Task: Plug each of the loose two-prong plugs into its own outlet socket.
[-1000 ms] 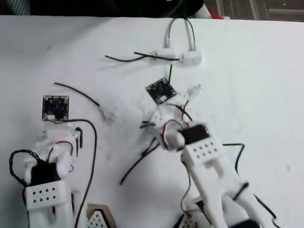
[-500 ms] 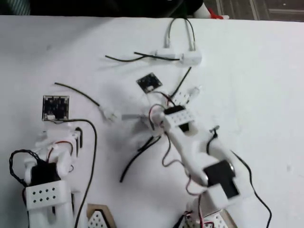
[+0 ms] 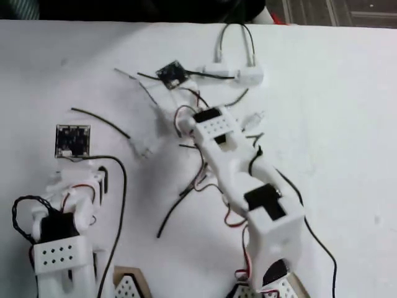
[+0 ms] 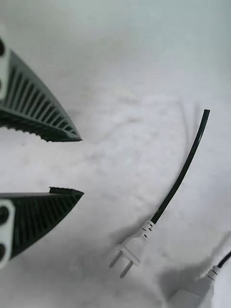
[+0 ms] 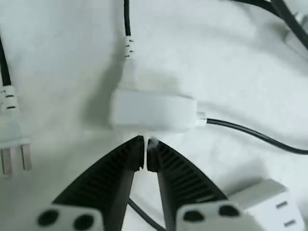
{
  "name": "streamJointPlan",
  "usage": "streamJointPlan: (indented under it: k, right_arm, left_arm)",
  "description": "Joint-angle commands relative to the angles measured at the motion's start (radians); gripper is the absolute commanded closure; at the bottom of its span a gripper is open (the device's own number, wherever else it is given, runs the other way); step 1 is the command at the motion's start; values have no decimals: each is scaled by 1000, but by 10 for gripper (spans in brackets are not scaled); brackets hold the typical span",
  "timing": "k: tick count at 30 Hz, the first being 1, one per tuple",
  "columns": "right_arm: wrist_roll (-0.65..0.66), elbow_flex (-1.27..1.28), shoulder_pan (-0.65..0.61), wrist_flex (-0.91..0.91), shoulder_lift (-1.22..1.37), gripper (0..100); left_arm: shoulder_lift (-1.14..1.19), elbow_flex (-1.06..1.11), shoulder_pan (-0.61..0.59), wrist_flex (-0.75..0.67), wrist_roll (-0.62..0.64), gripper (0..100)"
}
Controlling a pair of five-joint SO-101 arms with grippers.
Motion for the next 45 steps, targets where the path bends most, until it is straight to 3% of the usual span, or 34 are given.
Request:
streamJointPlan:
  k: [1, 6, 13, 16, 21, 26, 31, 40, 45]
  right_arm:
    - [0, -86, -12, -5, 8, 975]
    - [0, -84, 61, 139, -108, 975]
    - [-26, -84, 283, 263, -260, 970]
    - [-75, -87, 354, 289, -251, 923]
    - [-49, -89, 401, 341, -206, 848]
    - [414, -91, 415, 341, -154, 851]
    - [710, -95, 426, 340, -133, 851]
    - [1048, -244, 418, 346, 5, 851]
    - [1160, -299, 427, 351, 79, 851]
  left_arm:
    - [-13, -6, 10, -18, -11, 827]
    - [-13, -6, 8, -17, -11, 827]
    - [-13, -6, 10, -18, -11, 827]
    - [-13, -6, 10, -18, -11, 827]
    - [-13, -6, 10, -18, -11, 827]
    - [-13, -3, 10, -18, -11, 827]
    - [-13, 0, 10, -20, -11, 827]
    - [-13, 2, 10, -20, -11, 827]
    - [-13, 2, 10, -21, -12, 827]
